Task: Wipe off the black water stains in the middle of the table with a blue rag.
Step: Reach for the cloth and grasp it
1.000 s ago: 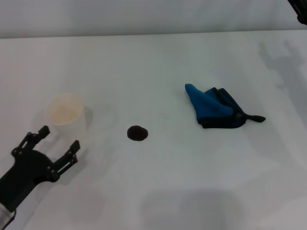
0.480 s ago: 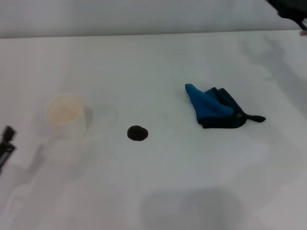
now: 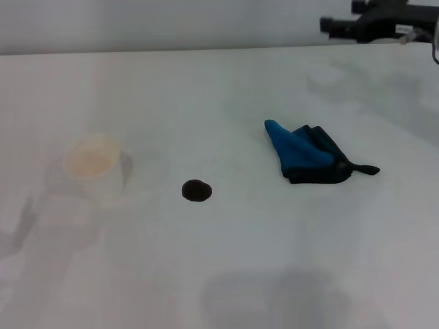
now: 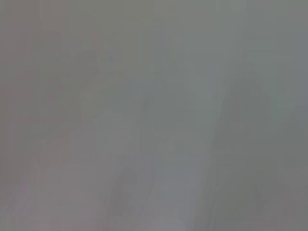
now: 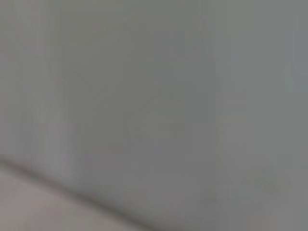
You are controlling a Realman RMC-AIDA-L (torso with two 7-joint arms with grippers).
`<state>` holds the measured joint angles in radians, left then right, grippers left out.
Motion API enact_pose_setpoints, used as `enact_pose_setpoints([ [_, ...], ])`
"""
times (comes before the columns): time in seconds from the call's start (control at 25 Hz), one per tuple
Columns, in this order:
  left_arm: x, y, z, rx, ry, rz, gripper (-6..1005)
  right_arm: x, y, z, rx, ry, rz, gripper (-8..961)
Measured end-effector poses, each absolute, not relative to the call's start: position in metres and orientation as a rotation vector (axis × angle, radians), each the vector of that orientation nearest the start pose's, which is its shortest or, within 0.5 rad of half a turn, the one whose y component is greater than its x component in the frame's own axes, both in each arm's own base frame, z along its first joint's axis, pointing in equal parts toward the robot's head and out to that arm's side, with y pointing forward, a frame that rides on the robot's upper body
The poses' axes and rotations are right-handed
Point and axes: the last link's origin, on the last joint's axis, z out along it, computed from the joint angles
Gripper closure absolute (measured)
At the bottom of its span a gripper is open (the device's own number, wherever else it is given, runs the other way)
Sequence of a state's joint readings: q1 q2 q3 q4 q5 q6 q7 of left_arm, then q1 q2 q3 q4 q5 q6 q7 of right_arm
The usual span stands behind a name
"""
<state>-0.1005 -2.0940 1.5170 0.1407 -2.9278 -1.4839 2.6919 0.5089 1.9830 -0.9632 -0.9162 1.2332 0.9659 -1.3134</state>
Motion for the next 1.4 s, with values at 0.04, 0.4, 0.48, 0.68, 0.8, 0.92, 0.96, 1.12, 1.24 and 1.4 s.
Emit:
enact_pose_setpoints([
  [0.04,-0.366,0.21,-0.007,-1.648,-0.635,-0.872,116,0.263,0.418,0.079,-2.208,0.799,0.348,112],
  [0.4,-0.366,0.235,-0.02,-1.688,-0.734,-0.855,117,0.223,0.407,0.054,-2.34,0.936,-0.144,113],
  [0.48,-0.367,0.245,-0.025,-1.69,-0.825,-0.861,117,0.221,0.402,0.041,-2.369,0.961,-0.216,114],
  [0.68,-0.371,0.244,-0.027,-1.681,-0.878,-0.86,117,0.217,0.391,0.006,-2.443,0.934,-0.446,114],
  [0.8,-0.372,0.241,-0.027,-1.678,-0.882,-0.859,116,0.217,0.389,-0.009,-2.46,0.931,-0.512,115],
  [0.92,-0.371,0.24,-0.029,-1.689,-0.889,-0.863,117,0.218,0.39,-0.017,-2.455,0.924,-0.524,115],
  [0.96,-0.37,0.24,-0.03,-1.697,-0.89,-0.864,117,0.217,0.391,-0.018,-2.452,0.921,-0.52,116],
  [1.12,-0.366,0.239,-0.034,-1.728,-0.888,-0.874,118,0.217,0.395,-0.021,-2.441,0.904,-0.505,116],
  [1.24,-0.365,0.241,-0.034,-1.725,-0.906,-0.895,119,0.22,0.395,-0.023,-2.439,0.913,-0.519,117],
  [1.4,-0.364,0.243,-0.033,-1.717,-0.932,-0.922,117,0.224,0.397,-0.027,-2.439,0.927,-0.545,117],
])
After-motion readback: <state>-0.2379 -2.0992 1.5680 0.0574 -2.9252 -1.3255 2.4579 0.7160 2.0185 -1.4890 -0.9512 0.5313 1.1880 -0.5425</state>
